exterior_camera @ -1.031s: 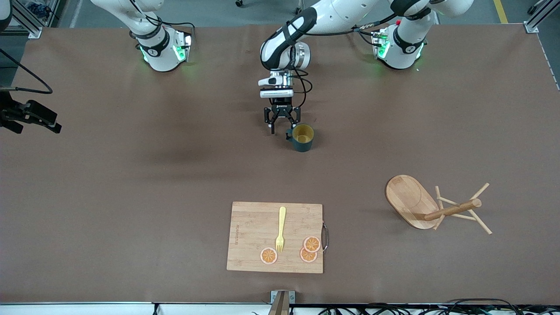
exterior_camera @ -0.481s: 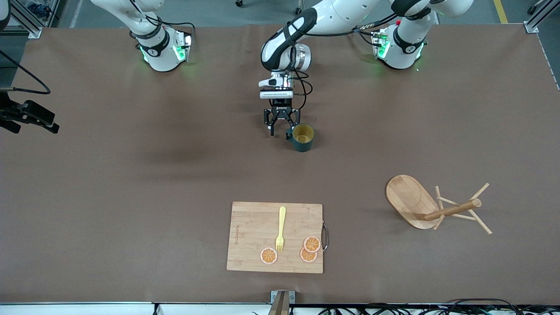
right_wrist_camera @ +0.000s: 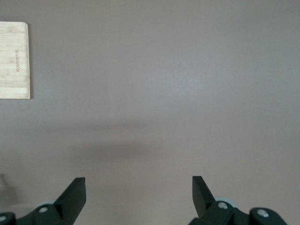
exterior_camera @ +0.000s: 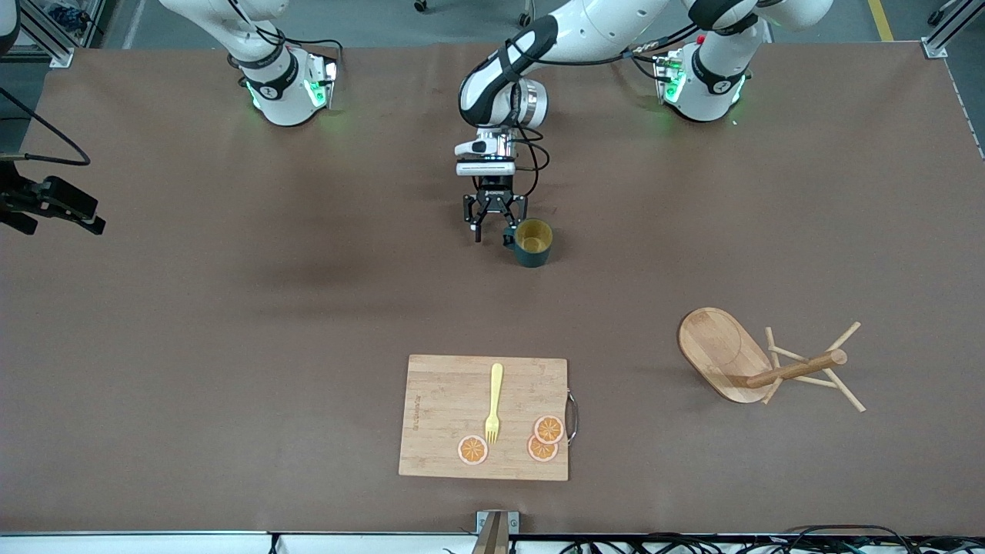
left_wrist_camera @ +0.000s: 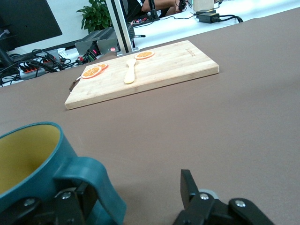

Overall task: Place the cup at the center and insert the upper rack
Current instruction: 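Close the left gripper on the mug handle, then lift the teal mug up with the left gripper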

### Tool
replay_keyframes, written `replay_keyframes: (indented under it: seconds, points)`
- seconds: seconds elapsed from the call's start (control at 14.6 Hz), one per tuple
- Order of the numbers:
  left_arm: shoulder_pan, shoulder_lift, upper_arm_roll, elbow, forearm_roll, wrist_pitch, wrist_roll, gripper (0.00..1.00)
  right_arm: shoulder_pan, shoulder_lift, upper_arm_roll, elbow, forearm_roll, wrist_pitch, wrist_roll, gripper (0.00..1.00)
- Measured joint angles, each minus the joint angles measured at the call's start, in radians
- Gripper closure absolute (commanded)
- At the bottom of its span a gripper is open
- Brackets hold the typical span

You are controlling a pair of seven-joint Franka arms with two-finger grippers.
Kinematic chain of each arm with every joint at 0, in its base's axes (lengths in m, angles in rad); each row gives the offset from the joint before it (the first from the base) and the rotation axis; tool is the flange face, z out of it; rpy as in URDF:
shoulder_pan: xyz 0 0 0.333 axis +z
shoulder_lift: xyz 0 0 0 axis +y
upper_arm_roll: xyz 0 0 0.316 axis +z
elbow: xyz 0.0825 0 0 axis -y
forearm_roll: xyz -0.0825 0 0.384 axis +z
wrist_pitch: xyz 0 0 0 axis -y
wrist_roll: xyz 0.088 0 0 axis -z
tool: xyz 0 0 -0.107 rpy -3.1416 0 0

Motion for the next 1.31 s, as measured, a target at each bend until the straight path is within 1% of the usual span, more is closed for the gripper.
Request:
replay_keyframes:
  seconds: [0.14,0.48,0.62,0.69,0.96,1.03,1.31]
  points:
    - [0.0,0.006,0.0,0.004,0.0,0.0,-0.005,0.46,0.0,0.0,0.0,0.0,0.0,0.0,0.0,0.0]
    - [0.0,0.022,0.0,0.009,0.0,0.0,-0.056,0.61,0.0,0.0,0.0,0.0,-0.001,0.0,0.0,0.0]
    - [0.0,0.022,0.001,0.01,0.0,0.0,-0.063,0.73,0.0,0.001,0.0,0.0,-0.001,-0.001,0.0,0.0]
    - [0.0,0.022,0.001,0.011,0.0,0.0,-0.075,0.76,0.0,0.002,0.0,-0.001,-0.001,-0.001,0.0,0.0]
    - [0.0,0.022,0.002,0.013,0.0,0.0,-0.133,0.98,0.0,0.009,0.0,-0.001,-0.001,-0.001,0.0,0.0]
    - [0.0,0.022,0.003,0.013,0.0,0.0,-0.146,1.0,0.0,0.009,0.0,-0.001,-0.001,-0.001,0.0,0.0]
    - [0.001,0.022,0.003,0.021,0.001,0.0,-0.18,1.0,0.0,0.009,0.0,-0.001,-0.001,-0.001,0.0,0.0]
